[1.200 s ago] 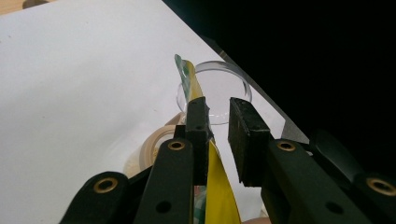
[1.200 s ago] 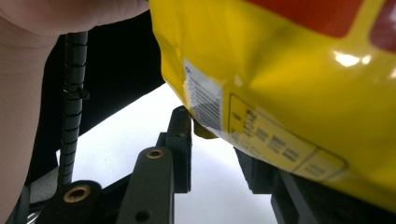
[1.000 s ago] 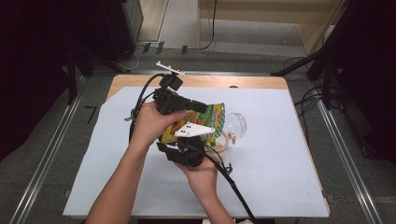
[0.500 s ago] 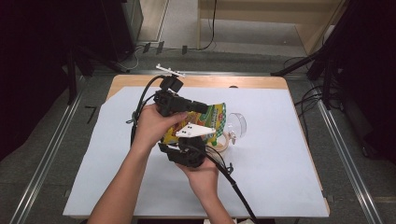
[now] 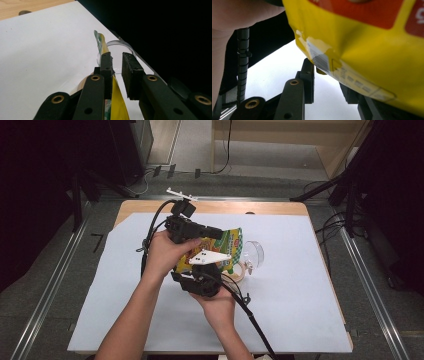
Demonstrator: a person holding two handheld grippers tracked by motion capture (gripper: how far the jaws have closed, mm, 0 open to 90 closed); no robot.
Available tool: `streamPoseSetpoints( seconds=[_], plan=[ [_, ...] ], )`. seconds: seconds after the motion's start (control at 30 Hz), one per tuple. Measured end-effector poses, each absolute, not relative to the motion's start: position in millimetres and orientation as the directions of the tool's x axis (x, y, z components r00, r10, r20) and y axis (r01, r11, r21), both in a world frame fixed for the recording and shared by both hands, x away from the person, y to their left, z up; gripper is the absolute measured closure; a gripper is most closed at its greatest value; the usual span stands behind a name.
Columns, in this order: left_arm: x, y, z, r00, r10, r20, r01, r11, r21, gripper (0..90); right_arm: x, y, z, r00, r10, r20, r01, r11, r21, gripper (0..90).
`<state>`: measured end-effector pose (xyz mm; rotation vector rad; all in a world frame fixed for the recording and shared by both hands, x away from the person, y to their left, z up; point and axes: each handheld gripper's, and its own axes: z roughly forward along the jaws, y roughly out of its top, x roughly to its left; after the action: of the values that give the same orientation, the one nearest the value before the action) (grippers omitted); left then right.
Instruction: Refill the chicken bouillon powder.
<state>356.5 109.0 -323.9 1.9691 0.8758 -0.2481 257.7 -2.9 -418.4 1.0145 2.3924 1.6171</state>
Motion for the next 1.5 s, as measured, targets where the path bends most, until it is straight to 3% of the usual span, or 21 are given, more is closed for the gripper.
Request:
streamPoseSetpoints(
  seconds=[0.9,1.5],
  plan=[
    [347,101,-315,0.743,0.482,-0.465,0.650,-0.354,0.672,77.6,250,0,-419,-0.779,0.546,0.308,0.462,0.168,0.871,69.6],
    [348,102,-316,0.739,0.478,-0.475,0.656,-0.352,0.667,77.4,248,1,-419,-0.790,0.549,0.274,0.438,0.192,0.878,71.3]
  ],
)
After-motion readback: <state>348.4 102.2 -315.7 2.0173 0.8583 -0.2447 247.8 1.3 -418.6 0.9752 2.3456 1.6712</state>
